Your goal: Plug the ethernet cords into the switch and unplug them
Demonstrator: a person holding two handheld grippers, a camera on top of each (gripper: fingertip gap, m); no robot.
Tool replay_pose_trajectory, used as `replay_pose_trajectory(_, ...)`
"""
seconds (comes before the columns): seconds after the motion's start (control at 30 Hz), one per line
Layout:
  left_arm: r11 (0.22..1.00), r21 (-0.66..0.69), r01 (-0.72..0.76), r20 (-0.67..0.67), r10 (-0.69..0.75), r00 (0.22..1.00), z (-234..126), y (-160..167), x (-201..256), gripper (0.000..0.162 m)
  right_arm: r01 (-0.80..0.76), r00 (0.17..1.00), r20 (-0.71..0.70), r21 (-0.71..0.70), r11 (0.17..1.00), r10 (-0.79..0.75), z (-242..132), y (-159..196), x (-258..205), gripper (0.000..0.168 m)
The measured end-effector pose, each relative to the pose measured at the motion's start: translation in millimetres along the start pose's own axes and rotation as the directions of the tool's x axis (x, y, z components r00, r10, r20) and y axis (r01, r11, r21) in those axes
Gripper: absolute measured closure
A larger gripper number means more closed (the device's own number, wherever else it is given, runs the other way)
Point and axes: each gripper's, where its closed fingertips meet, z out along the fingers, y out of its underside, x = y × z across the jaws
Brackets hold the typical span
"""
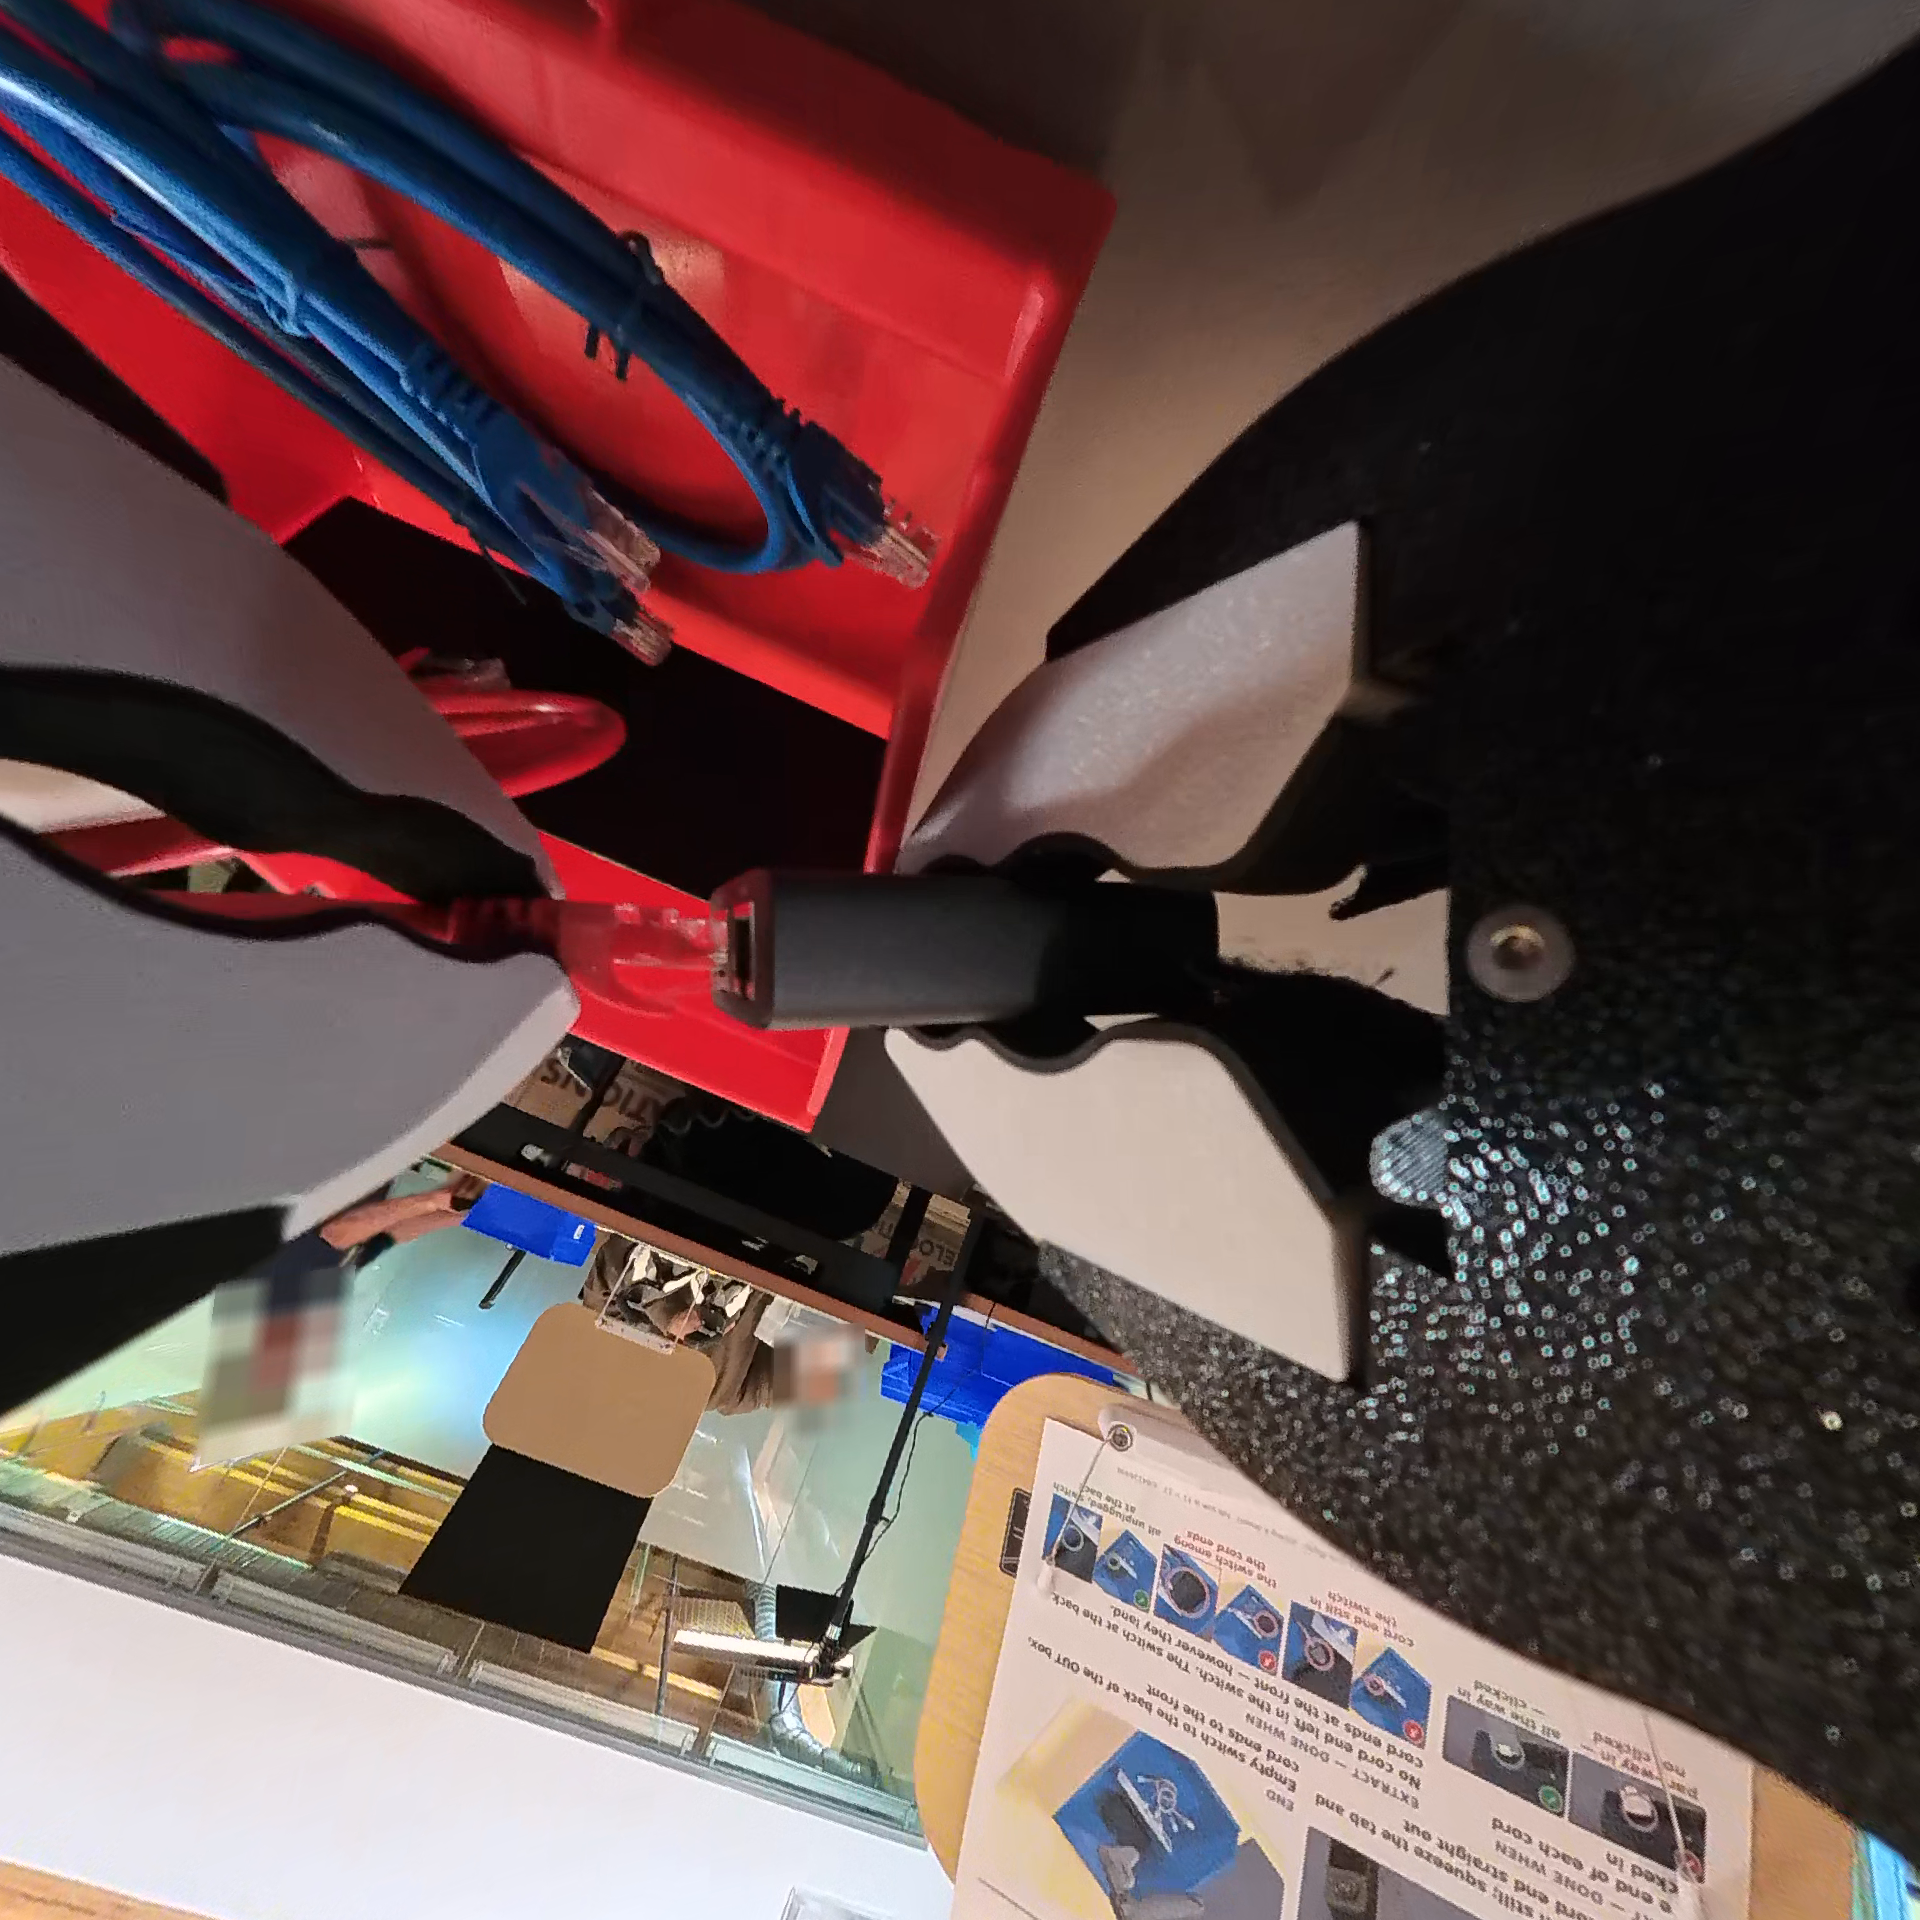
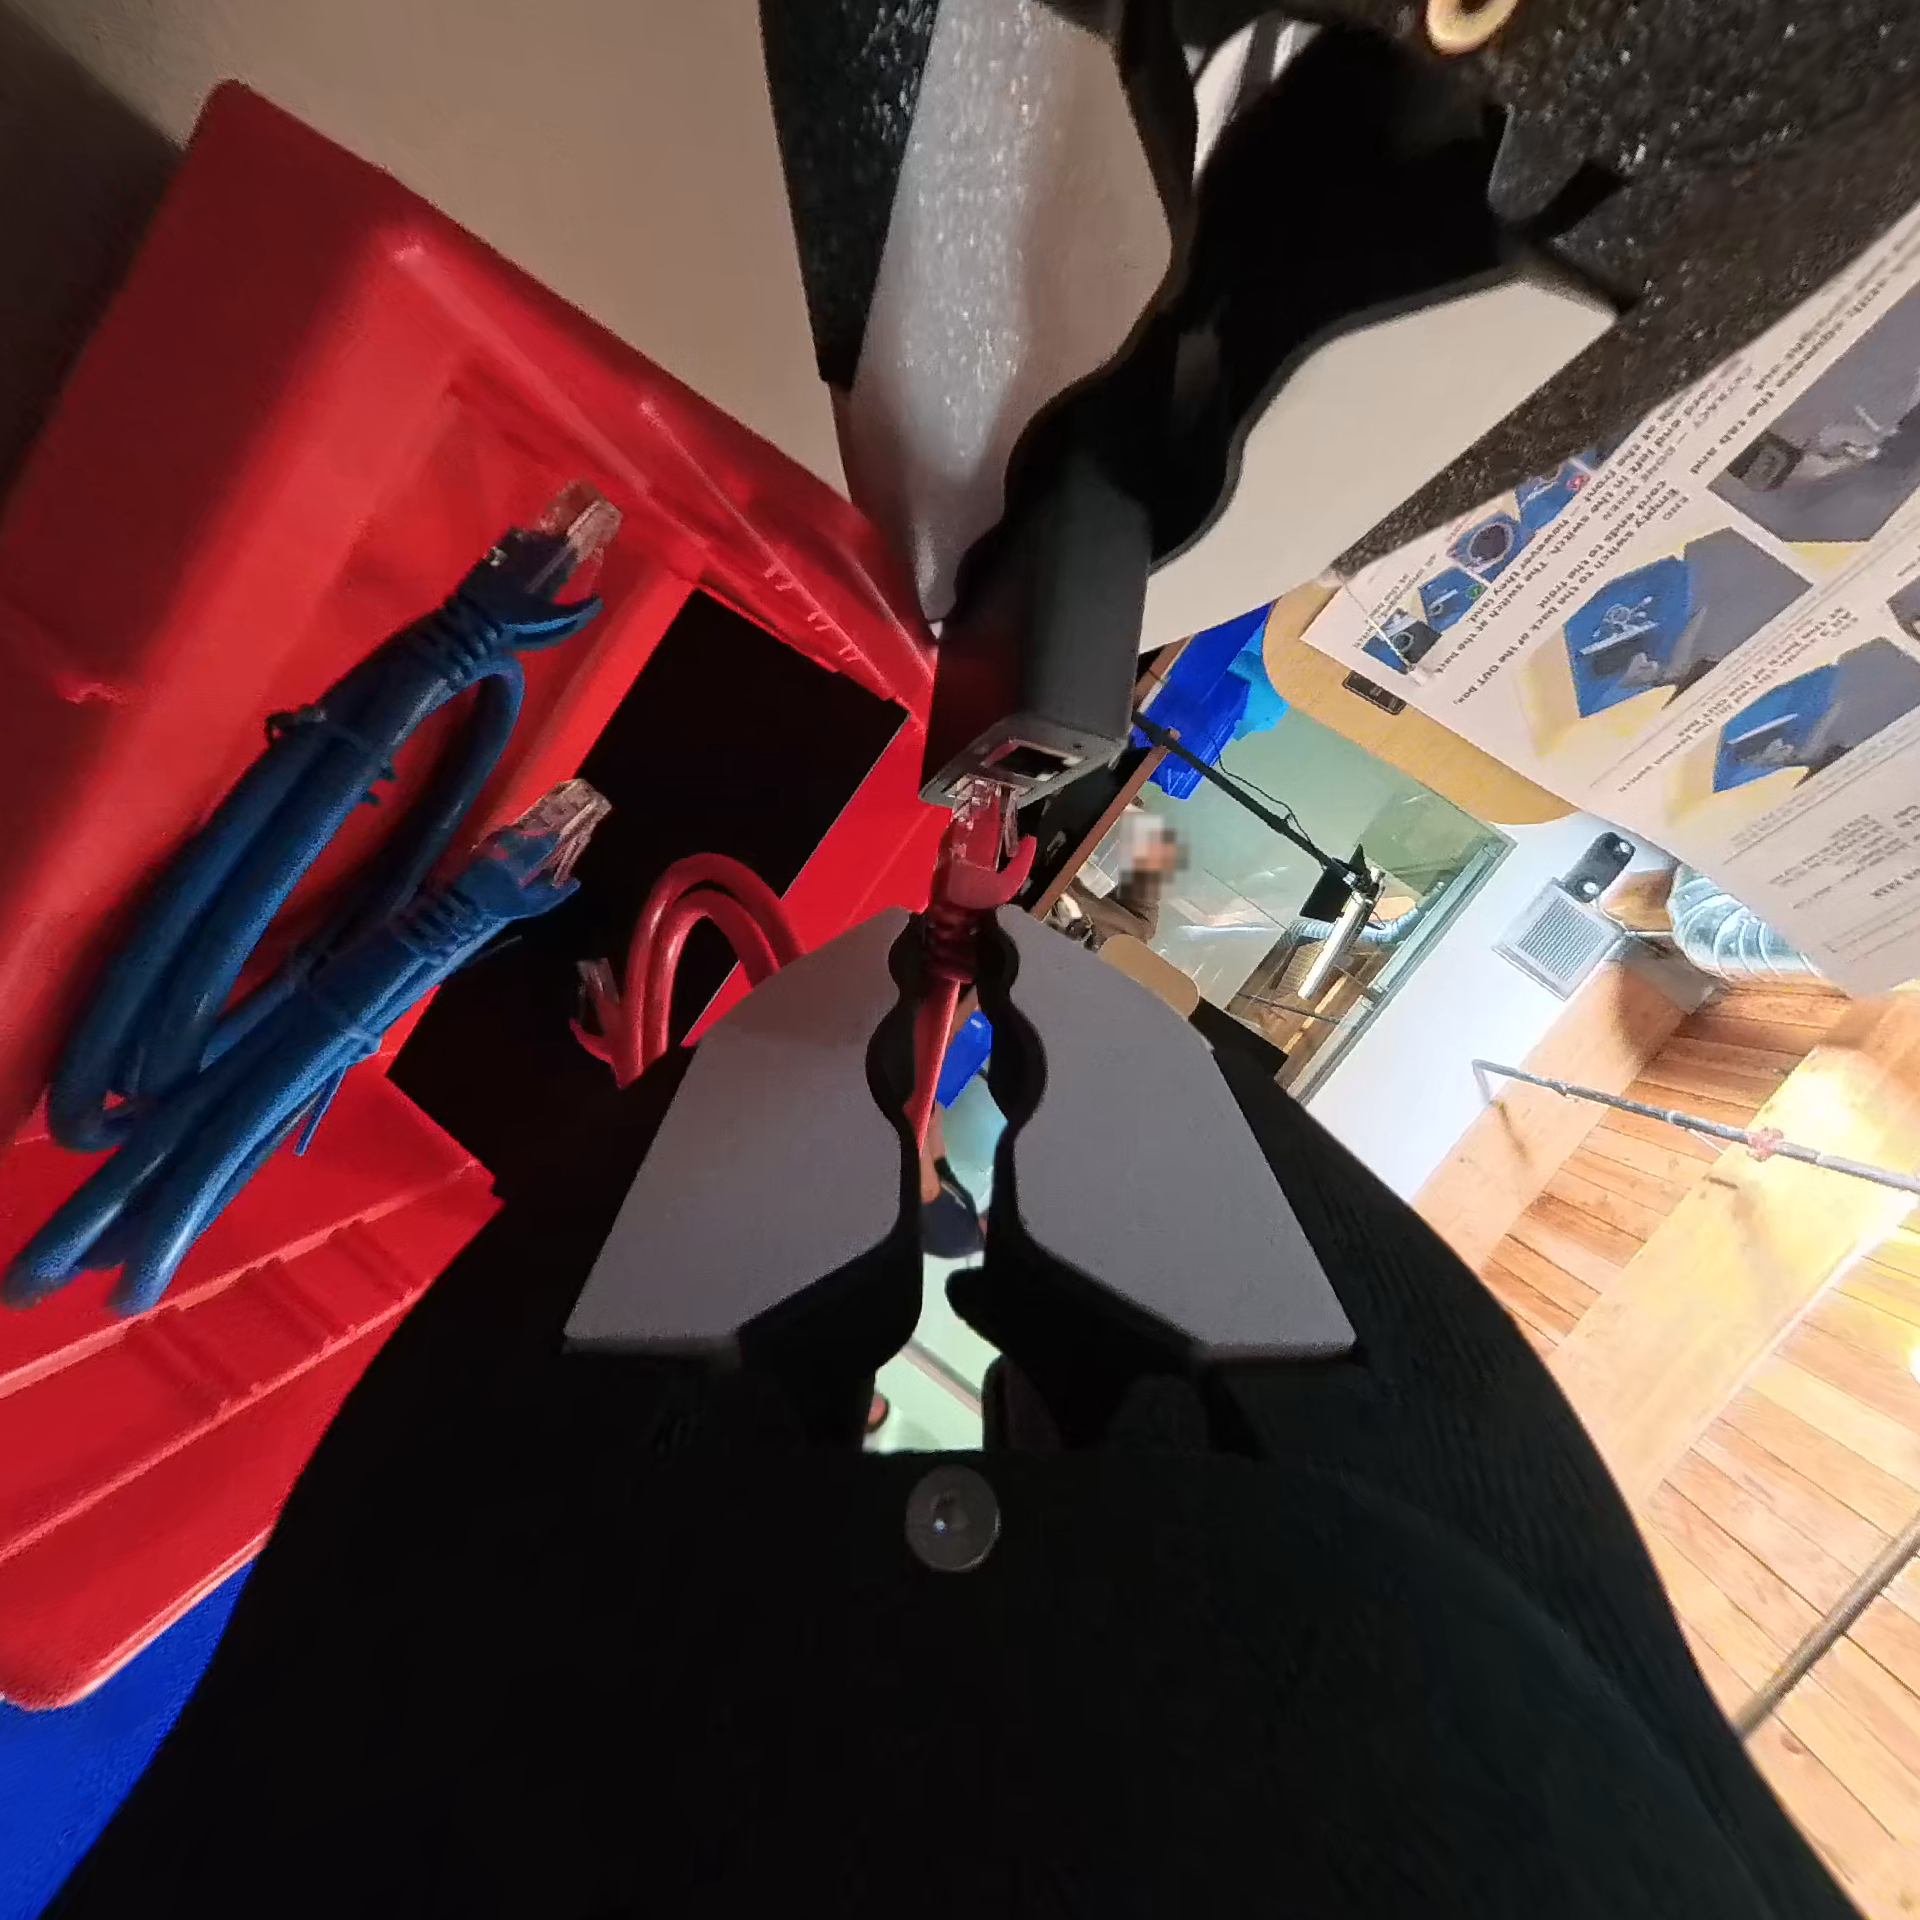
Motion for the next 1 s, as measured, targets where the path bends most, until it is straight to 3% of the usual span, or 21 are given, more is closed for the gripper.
replay_pose_trajectory(0.03, 1.0, 0.002, 0.003, -0.002, -0.003, 1.0, 0, -1, 0, 0.142, 0.005, 1.0, 0.002, -0.003, 1.0, -0.005, 0, 0, 1, 0.162)
replay_pose_trajectory(0.4, 0.999, -0.006, 0.04, -0.024, -0.04, 0.999, 1, -3, 4, 0.141, 0.03, 0.999, 0.017, -0.012, 0.999, -0.03, 1, 0, 1, 0.162)
replay_pose_trajectory(0.5, 0.997, -0.008, 0.074, -0.051, -0.074, 0.996, 4, 3, 2, 0.14, -0.055, 0.998, 0.039, 0.001, 0.998, 0.055, 6, 1, 0, 0.16)
replay_pose_trajectory(0.77, 0.977, 0.056, 0.206, -0.006, -0.206, 0.978, -3, 8, -23, 0.141, -0.279, 0.959, -0.035, 0.07, 0.958, 0.282, -7, 21, 22, 0.129)
replay_pose_trajectory(0.93, 0.97, 0.051, 0.238, 0.067, -0.241, 0.968, -4, 17, -36, 0.141, -0.33, 0.942, -0.076, -0.031, 0.943, 0.327, -24, 59, 18, 0.124)
replay_pose_trajectory(1.0, 0.951, 0.069, 0.302, 0.092, -0.308, 0.947, -5, 22, -44, 0.141, -0.405, 0.914, -0.014, -0.023, 0.914, 0.405, -33, 65, 5, 0.126)
